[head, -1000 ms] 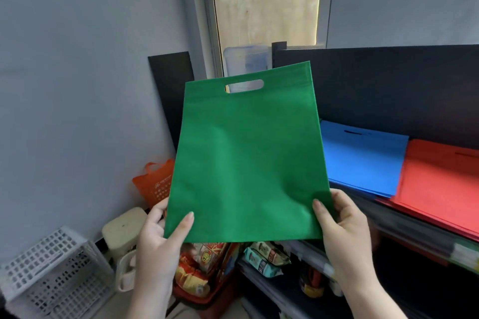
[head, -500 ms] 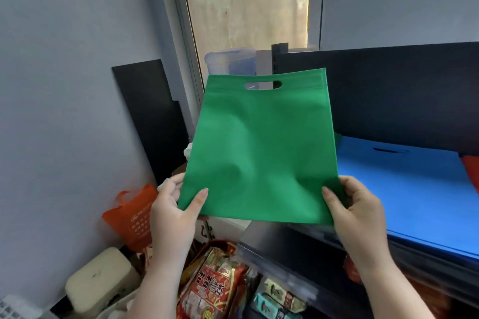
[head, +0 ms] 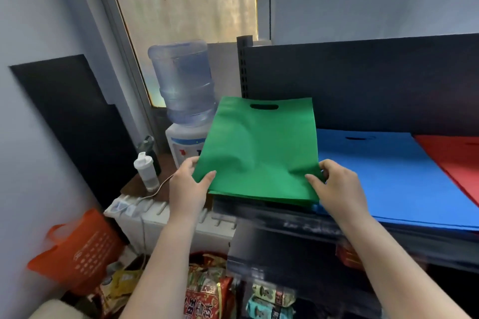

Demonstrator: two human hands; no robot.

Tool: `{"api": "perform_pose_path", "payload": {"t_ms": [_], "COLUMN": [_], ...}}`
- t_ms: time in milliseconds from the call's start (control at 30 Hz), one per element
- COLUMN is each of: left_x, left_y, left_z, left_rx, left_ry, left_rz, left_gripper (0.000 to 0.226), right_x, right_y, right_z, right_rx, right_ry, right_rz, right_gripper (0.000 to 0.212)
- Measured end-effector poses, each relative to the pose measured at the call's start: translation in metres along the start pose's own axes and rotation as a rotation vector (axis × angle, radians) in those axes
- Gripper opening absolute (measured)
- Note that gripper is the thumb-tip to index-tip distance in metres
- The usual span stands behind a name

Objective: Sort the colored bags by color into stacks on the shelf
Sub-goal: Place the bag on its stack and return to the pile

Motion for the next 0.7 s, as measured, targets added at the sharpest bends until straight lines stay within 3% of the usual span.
{"api": "perform_pose_path", "payload": {"t_ms": [167,367,500,700], "left_x": [0.020,0.026,0.027,0.077], "left_y": [-0.024,-0.033,-0.009,0.064], "left_z": [-0.015,-0.021,-0.025,-0.019], "left_rx": [-0.024,0.014,0.181,0.454], "left_ry": [-0.116,-0.164,-0.100,-0.258], "left_rz": [-0.152,-0.394,-0.528,-0.513], "left_gripper": [0.056,0.052,0.047,0.048], "right_x": [0.020,0.026,0.017,-0.039], "right_y": [0.006,0.006,0.002,0.013], "right_z": [0.000,0.002,0.001,-0.001], "right_rx": [0.129,0.151,0.082,0.064], "right_ry": [-0.090,-0.069,0.001,0.091], "right_rz": [0.232,0.368,0.364,0.526], "right_gripper": [0.040,0.043,0.042,0.043]}}
Point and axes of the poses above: each hand's wrist, its own z-axis away from the middle knuckle, its own x-axis out of the palm, y = z × x, the point moved 5 cm from there along -z, towards the middle knuckle, and after that the axes turned 3 degrees about -x, right-handed, at the moved point
